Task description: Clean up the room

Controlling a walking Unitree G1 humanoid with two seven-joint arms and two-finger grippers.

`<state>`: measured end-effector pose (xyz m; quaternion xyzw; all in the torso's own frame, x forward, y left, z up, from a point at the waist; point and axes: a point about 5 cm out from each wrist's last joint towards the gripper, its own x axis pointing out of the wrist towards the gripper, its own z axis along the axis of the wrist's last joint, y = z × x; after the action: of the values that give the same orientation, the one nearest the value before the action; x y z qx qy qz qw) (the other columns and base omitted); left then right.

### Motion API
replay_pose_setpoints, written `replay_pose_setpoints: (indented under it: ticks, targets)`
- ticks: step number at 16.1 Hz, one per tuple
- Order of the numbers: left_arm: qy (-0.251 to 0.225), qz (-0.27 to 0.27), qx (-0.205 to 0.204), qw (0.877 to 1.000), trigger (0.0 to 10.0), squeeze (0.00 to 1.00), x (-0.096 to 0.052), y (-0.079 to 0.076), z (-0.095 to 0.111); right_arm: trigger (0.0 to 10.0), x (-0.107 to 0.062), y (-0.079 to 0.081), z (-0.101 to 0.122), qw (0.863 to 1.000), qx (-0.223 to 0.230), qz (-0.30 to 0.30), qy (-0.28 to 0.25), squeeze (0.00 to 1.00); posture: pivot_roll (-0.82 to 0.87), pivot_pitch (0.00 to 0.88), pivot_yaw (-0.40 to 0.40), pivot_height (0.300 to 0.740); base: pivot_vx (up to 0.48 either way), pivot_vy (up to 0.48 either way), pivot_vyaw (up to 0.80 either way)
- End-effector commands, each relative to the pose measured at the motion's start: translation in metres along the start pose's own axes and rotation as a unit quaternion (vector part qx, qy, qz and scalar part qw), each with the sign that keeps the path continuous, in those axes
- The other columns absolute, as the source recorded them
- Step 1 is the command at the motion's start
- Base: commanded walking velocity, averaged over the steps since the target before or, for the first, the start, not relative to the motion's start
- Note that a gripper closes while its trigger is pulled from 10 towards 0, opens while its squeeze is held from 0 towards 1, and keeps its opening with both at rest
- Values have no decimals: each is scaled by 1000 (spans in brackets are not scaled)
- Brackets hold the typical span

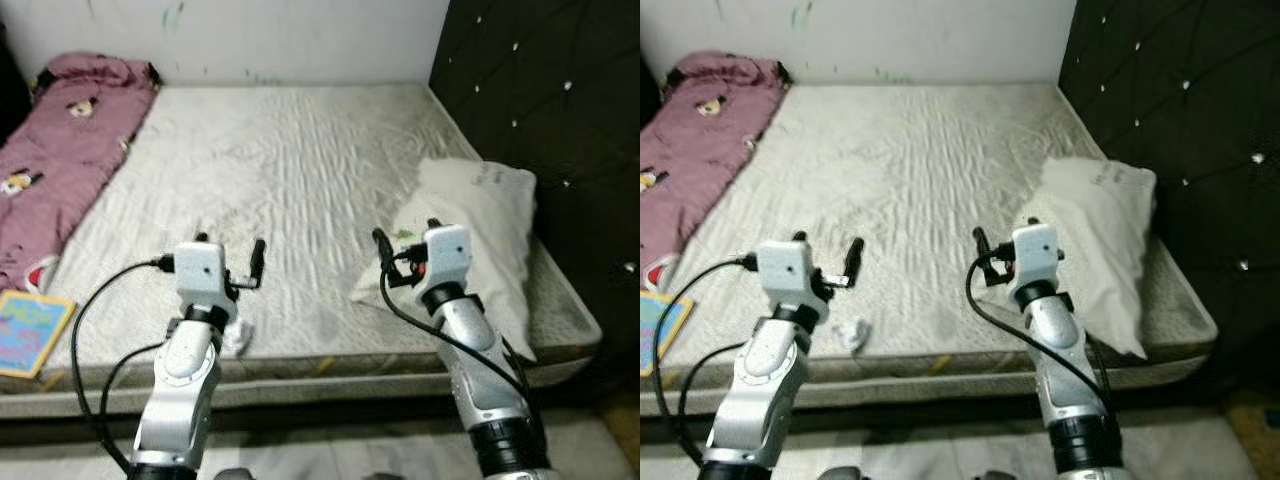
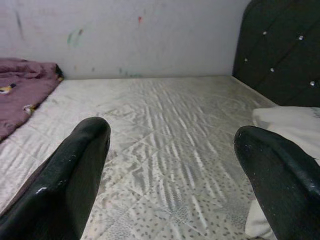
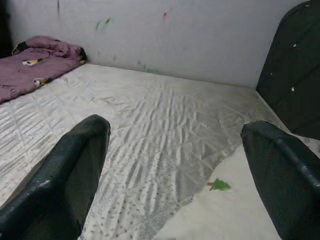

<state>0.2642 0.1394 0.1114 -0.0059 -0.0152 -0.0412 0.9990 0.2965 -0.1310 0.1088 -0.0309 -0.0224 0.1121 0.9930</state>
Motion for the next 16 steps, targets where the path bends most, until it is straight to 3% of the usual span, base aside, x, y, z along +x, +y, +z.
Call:
replay_pose_setpoints:
  ticks: [1, 13, 16]
  targets:
    - [8, 12, -4, 1000, 10000, 0, -1, 6, -1, 10000, 2, 5, 2, 1000, 3, 6, -1, 0, 101, 0, -19, 740, 0, 0, 0]
    - [9, 16, -10, 1000, 10000, 0, -1, 5, -2, 10000, 0, 4, -2, 1000, -2, 10, 10, 0, 100, 0, -29, 740, 0, 471, 0]
    - [-8, 18, 5, 1000, 10000, 0, -1, 7, 2, 10000, 1, 6, -1, 1000, -2, 14, 10, 0, 103, 0, -29, 740, 0, 0, 0]
